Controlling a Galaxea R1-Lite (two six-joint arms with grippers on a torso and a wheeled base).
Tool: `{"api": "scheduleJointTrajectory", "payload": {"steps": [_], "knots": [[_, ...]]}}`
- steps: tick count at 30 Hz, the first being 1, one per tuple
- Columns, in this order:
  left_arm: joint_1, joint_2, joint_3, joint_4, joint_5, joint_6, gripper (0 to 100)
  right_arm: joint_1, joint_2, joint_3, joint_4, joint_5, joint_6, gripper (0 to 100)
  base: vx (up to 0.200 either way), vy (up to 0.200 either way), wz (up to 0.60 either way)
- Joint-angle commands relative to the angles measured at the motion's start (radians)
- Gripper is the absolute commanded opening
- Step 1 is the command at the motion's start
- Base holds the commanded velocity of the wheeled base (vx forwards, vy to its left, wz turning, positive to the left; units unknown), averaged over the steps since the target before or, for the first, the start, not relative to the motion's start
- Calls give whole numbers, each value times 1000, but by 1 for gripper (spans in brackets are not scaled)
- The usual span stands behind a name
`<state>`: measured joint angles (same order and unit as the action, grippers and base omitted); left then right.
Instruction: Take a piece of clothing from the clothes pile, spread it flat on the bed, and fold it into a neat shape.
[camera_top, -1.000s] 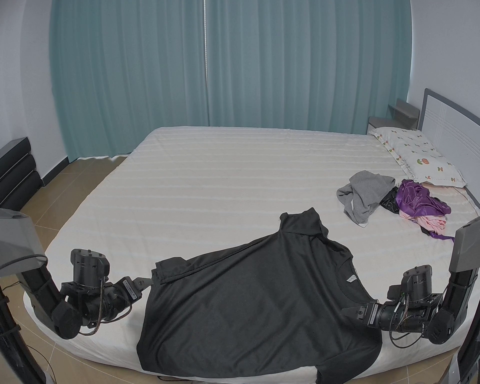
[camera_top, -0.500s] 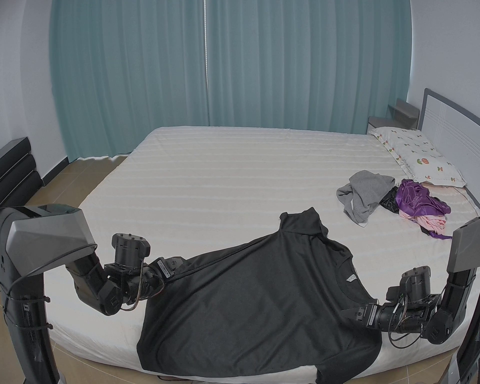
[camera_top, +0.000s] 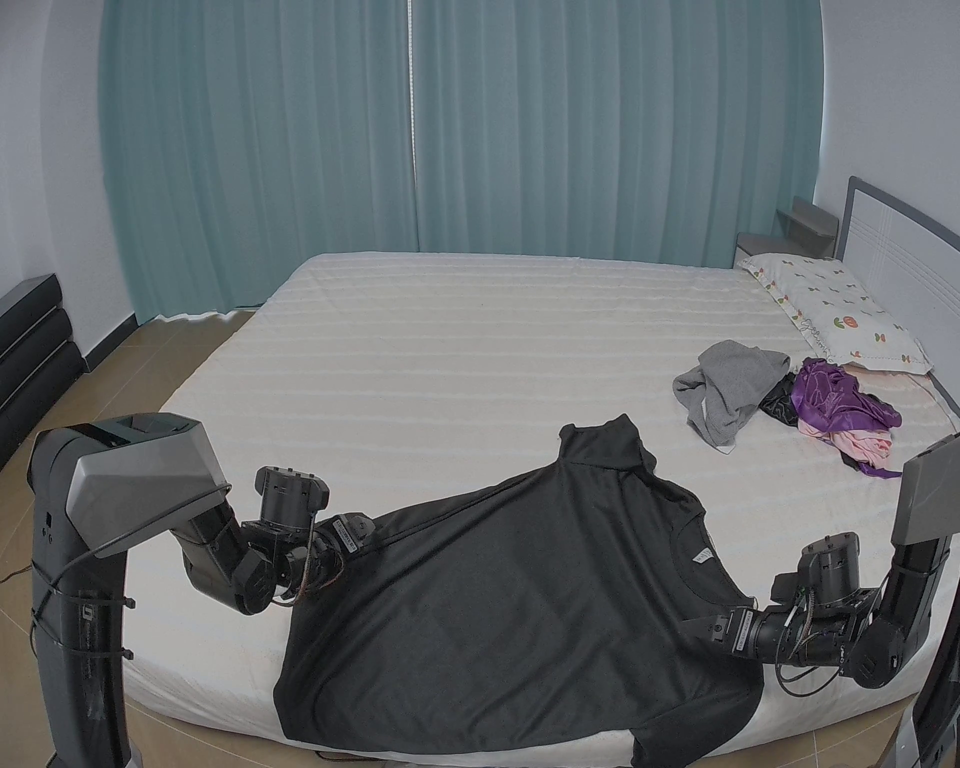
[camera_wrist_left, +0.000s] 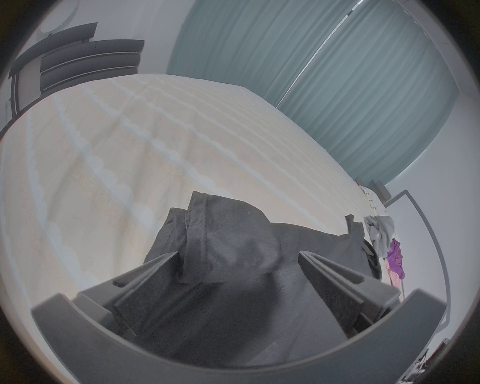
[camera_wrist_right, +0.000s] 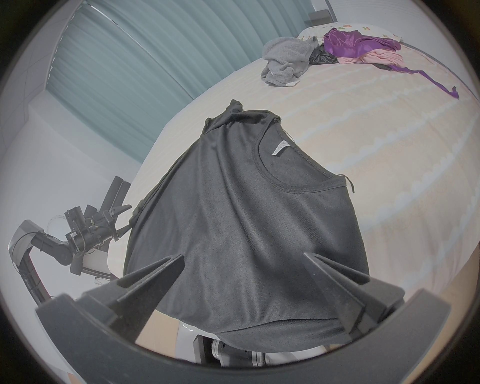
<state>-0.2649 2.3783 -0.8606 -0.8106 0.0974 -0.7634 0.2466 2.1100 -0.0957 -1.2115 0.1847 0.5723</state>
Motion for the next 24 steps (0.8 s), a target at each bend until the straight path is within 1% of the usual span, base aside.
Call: {"api": "scheduleJointTrajectory", "payload": {"steps": [1,7,8,13,20,24], "knots": [[7,35,-34,22,22,-1,100,0,4,-1,-5,1,0,100,0,0,0],[23,45,-86,41,41,-7,100,2,10,-1,-5,1,0,100,0,0,0],[26,45,-92,41,47,-7,0,0,10,-1,-5,1,0,100,0,0,0],[42,33,-110,41,87,-8,0,0,13,-2,-6,1,0,100,0,0,0],[76,19,-140,42,88,-7,0,0,25,-1,-34,-1,0,100,0,0,0],[93,21,-190,44,90,-7,0,0,27,-1,-48,-1,1,100,0,0,0]]}}
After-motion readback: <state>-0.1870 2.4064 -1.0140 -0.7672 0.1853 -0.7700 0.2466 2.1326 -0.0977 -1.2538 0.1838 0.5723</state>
